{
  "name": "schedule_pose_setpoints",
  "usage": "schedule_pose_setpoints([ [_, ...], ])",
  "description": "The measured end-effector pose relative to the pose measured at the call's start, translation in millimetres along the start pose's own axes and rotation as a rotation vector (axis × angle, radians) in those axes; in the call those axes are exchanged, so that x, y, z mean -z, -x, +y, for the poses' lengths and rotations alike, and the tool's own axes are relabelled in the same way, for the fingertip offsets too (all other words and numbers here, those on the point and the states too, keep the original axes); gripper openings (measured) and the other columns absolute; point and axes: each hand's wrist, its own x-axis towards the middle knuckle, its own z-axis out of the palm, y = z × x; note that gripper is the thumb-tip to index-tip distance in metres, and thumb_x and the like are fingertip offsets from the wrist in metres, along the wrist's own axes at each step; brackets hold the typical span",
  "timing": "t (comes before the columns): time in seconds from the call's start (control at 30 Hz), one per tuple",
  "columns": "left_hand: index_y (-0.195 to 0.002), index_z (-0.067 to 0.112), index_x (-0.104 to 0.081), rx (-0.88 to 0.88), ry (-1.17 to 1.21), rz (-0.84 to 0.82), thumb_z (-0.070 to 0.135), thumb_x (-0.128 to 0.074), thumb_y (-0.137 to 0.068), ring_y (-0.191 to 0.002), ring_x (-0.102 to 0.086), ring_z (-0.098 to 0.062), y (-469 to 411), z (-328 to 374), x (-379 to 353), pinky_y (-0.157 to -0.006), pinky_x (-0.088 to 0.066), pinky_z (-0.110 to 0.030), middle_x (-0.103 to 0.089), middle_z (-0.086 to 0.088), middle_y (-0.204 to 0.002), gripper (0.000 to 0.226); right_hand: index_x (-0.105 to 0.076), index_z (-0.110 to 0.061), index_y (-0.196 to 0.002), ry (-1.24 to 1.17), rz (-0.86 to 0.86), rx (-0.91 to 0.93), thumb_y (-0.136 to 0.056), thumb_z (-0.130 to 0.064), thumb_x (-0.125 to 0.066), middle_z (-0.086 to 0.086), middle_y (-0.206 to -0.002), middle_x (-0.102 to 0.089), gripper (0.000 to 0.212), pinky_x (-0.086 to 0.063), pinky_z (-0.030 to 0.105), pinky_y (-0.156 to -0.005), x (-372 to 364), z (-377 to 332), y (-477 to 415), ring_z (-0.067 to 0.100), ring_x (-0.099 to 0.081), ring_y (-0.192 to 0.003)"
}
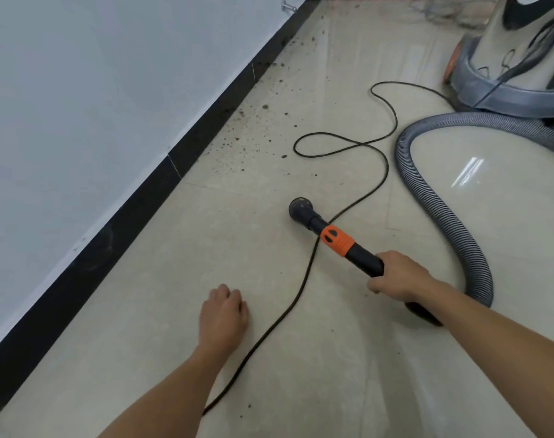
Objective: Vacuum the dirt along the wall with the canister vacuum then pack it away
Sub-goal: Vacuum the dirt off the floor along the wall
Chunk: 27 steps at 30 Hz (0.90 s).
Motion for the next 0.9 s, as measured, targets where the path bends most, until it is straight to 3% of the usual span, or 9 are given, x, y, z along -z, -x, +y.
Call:
schedule_pose_setpoints([
  [0.07, -0.082, 0.005, -0.064, 0.060, -0.064, 0.017, 0.014, -0.073, -0.071, -0.077, -0.056, -0.037, -5, -18, -1, -0.062, -0.047, -0.040, -0.057, -0.015, -0.084, 0.017, -0.054, -0.027, -0.077, 0.020, -0.056, 0.034, -0.070, -0.024, -0.072, -0.004, -0.070, -0.062, 0.019, -0.041, 0.027, -0.057, 5, 12, 10, 0.017, -0.060, -0.063],
  [0.2, -0.112, 0.003, -0.059, 0.169, -0.025, 0.019, 0.020, -0.057, -0.088, -0.109, -0.048, -0.038, -12, -19, -2, -0.086, -0.042, -0.045, -0.053, -0.019, -0.117, 0.029, -0.051, -0.031, -0.076, 0.244, -0.106, 0.100, -0.071, -0.026, -0.068, -0.009, -0.073, -0.060, 0.018, -0.037, 0.026, -0.055, -2, 48, 40, 0.009, -0.057, -0.067],
  [0.37, -0.107, 0.001, -0.056, 0.208, 0.019, 0.051, 0.017, -0.052, -0.089, -0.110, -0.046, -0.037, -14, -4, -7, -0.086, -0.041, -0.047, -0.051, -0.020, -0.112, 0.025, -0.047, -0.033, -0.076, 0.385, -0.176, 0.250, -0.074, -0.029, -0.062, -0.009, -0.073, -0.057, 0.016, -0.032, 0.022, -0.054, -15, 54, 64, 0.006, -0.053, -0.068],
  [0.47, -0.111, 0.002, -0.055, 0.220, 0.042, 0.022, 0.018, -0.050, -0.090, -0.115, -0.043, -0.036, -14, -2, -3, -0.090, -0.040, -0.046, -0.049, -0.020, -0.117, 0.027, -0.048, -0.033, -0.083, 0.366, -0.090, 0.254, -0.076, -0.031, -0.061, -0.009, -0.076, -0.056, 0.015, -0.031, 0.025, -0.055, -25, 39, 55, 0.012, -0.054, -0.073],
  [0.67, -0.127, 0.004, -0.052, 0.178, 0.031, -0.037, 0.027, -0.042, -0.090, -0.125, -0.041, -0.035, -9, -5, 6, -0.097, -0.040, -0.045, -0.045, -0.020, -0.133, 0.045, -0.054, -0.031, -0.094, 0.161, 0.117, 0.091, -0.079, -0.033, -0.062, -0.007, -0.081, -0.058, 0.017, -0.030, 0.027, -0.055, -23, -7, 15, 0.019, -0.056, -0.075],
  [0.77, -0.128, 0.006, -0.051, 0.203, 0.030, -0.063, 0.035, -0.033, -0.083, -0.126, -0.040, -0.033, -7, -2, 8, -0.097, -0.040, -0.043, -0.044, -0.018, -0.134, 0.057, -0.052, -0.030, -0.098, 0.128, 0.116, 0.155, -0.080, -0.035, -0.062, -0.004, -0.086, -0.058, 0.021, -0.036, 0.029, -0.061, -40, -41, 8, 0.021, -0.056, -0.077],
  [0.9, -0.134, 0.010, -0.044, 0.211, 0.000, -0.070, 0.033, -0.044, -0.092, -0.128, -0.036, -0.030, -18, -1, 3, -0.099, -0.038, -0.042, -0.041, -0.013, -0.137, 0.047, -0.055, -0.030, -0.105, 0.133, 0.069, 0.287, -0.081, -0.034, -0.060, -0.001, -0.095, -0.064, 0.024, -0.042, 0.031, -0.070, -64, -73, 2, 0.024, -0.062, -0.087],
])
